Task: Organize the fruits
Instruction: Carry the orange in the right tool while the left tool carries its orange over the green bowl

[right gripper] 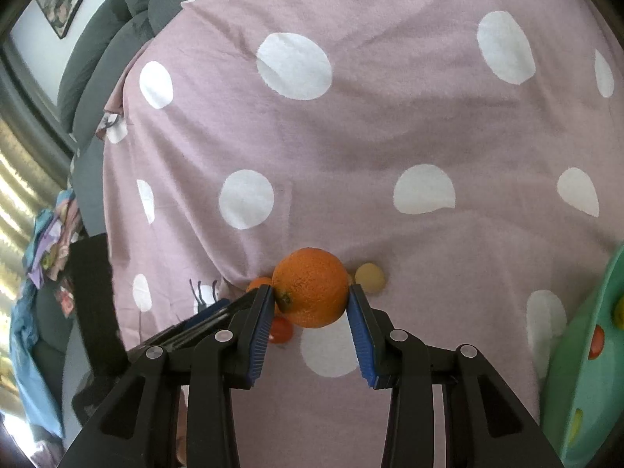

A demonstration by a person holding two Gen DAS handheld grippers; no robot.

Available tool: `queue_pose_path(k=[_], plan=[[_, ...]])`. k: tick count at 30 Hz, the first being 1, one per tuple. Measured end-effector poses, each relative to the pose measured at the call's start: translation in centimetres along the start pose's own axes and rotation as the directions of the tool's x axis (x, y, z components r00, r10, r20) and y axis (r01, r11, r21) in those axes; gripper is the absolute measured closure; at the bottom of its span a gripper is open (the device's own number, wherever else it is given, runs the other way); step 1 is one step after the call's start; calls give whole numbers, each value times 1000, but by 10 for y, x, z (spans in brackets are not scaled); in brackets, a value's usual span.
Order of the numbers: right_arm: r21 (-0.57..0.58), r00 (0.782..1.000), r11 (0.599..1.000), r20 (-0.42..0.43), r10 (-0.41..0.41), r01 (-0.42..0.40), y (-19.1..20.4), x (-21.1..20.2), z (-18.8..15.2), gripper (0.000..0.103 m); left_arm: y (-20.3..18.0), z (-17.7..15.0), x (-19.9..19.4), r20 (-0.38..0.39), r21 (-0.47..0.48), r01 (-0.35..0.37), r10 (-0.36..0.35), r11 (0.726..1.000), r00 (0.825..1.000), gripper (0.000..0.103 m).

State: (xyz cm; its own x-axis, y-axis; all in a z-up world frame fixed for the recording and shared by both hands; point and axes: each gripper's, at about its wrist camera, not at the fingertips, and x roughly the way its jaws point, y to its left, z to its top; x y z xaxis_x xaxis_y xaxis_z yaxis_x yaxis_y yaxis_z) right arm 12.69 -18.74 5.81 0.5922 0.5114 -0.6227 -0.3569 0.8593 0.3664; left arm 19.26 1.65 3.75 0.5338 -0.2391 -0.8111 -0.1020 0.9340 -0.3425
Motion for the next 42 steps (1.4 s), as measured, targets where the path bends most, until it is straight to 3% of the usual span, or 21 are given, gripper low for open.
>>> queue_pose_path(k=[5,14,21,28,34,37,42], plan=[[-7,1000,1000,-9,-5,5,1,1,0,63,-2,0,17,-47,-8,0,0,1000,999,56],[-12,1000,1000,-10,-18,18,3,0,1,63,-15,-2,27,-46,16,-20,21,1000,999,59],[-34,999,998,21,-50,51,9,-25,-3,63,-32,-10,-32,51,87,2,-7,996,999,59],[-14,988,996,127,-88,90,-5,-82,-27,63,-54,-37,-94,138,164,41,-64,986,988,59],[42,964,986,207,-164,159,-31,-126,-56,63,-84,-62,-132,268,248,-20,-49,969,962,59],[55,947,979,246,-206,198,-42,-145,-56,63,-101,-71,-143,272,293,19,-103,956,957,59],[114,882,933,304,-361,342,-69,-175,-54,63,-137,-84,-138,225,360,93,-183,928,957,59]])
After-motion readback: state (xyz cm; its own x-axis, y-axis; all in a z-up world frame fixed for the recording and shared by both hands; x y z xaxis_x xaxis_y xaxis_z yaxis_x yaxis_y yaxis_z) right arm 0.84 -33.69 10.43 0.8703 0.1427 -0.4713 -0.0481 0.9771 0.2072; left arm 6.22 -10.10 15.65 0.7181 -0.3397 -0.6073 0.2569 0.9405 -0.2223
